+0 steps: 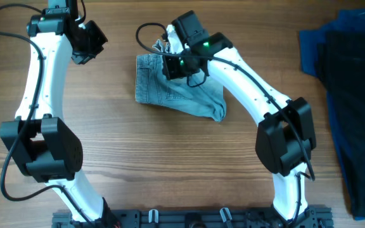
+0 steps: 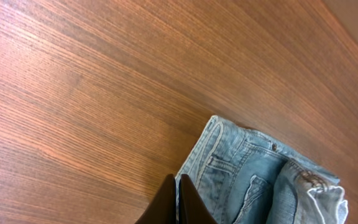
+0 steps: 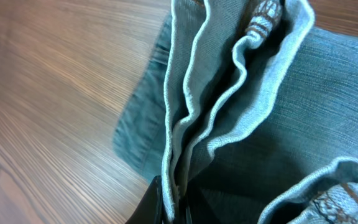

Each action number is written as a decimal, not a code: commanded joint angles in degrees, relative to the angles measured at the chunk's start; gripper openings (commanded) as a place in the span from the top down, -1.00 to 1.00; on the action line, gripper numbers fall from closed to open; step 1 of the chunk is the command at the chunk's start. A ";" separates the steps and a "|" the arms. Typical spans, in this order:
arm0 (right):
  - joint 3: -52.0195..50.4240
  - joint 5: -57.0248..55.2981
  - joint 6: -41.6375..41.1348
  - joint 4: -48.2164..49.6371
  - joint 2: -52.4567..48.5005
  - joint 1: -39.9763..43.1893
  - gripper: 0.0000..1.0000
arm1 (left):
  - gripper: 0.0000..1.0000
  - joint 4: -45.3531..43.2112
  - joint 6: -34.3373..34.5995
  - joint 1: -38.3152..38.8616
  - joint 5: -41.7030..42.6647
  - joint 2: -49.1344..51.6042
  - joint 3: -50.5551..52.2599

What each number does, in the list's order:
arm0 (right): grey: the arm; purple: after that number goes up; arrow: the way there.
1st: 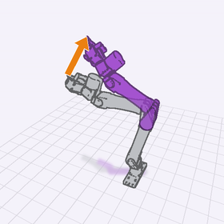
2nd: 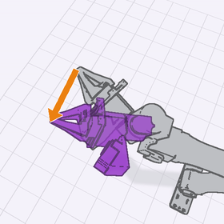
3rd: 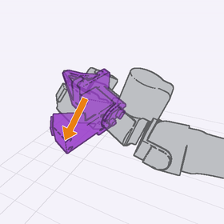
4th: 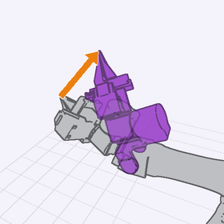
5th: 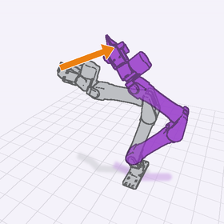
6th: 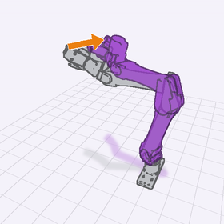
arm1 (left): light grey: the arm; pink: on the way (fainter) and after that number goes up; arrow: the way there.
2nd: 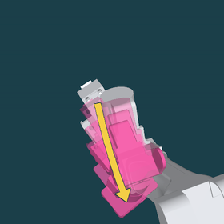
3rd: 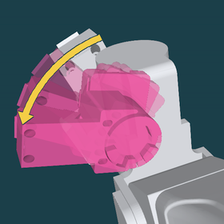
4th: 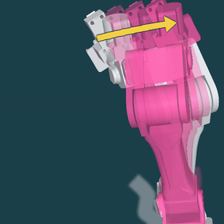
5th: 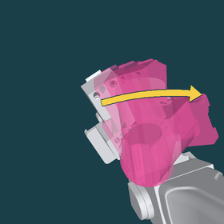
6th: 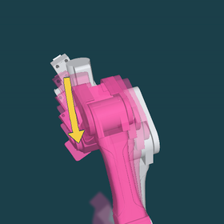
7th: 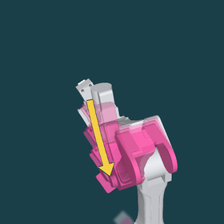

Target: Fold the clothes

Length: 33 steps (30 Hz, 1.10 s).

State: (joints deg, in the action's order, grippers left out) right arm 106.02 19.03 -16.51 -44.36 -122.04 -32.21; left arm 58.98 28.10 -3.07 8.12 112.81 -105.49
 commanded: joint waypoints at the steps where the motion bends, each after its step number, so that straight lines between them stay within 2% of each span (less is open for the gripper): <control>1: 1.22 0.46 -3.17 1.60 -0.79 -0.63 0.91 | 0.92 0.66 -1.16 0.11 -0.35 -0.63 -0.26; 19: 1.22 0.24 -3.21 2.97 -1.31 -2.34 0.90 | 0.92 1.11 -1.16 0.11 -0.35 -0.63 -0.26; 20: 1.22 0.24 -3.19 2.99 -1.31 -2.34 0.85 | 0.92 1.11 -1.16 0.11 -0.35 -0.63 -0.26; 21: 1.22 0.24 -3.21 3.02 -1.31 -2.34 0.50 | 0.92 1.11 -1.16 0.11 -0.35 -0.63 -0.26; 24: 1.22 5.27 -3.06 4.13 -1.29 -2.34 0.14 | 0.92 1.05 -1.14 0.11 -0.35 -0.63 -0.26; 26: 1.25 12.41 -2.36 5.60 -1.29 -2.32 0.03 | 0.92 1.01 -1.16 0.11 -0.35 -0.63 -0.26; 29: 1.36 20.92 2.84 6.32 -1.05 -1.75 -0.08 | 0.92 1.09 -1.16 0.11 -0.35 -0.63 -0.26; 31: 1.42 21.51 5.49 5.92 0.83 0.48 -0.14 | 0.92 1.09 -2.05 0.11 -0.33 -0.63 -0.26; 33: 1.42 17.38 6.08 4.63 3.52 3.76 -0.23 | 0.92 1.29 -2.01 0.26 0.72 -0.63 -0.26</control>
State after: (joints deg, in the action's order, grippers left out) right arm 106.02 36.34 -14.09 -38.70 -122.04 -32.80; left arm 60.05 27.46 -3.07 8.14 112.81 -105.49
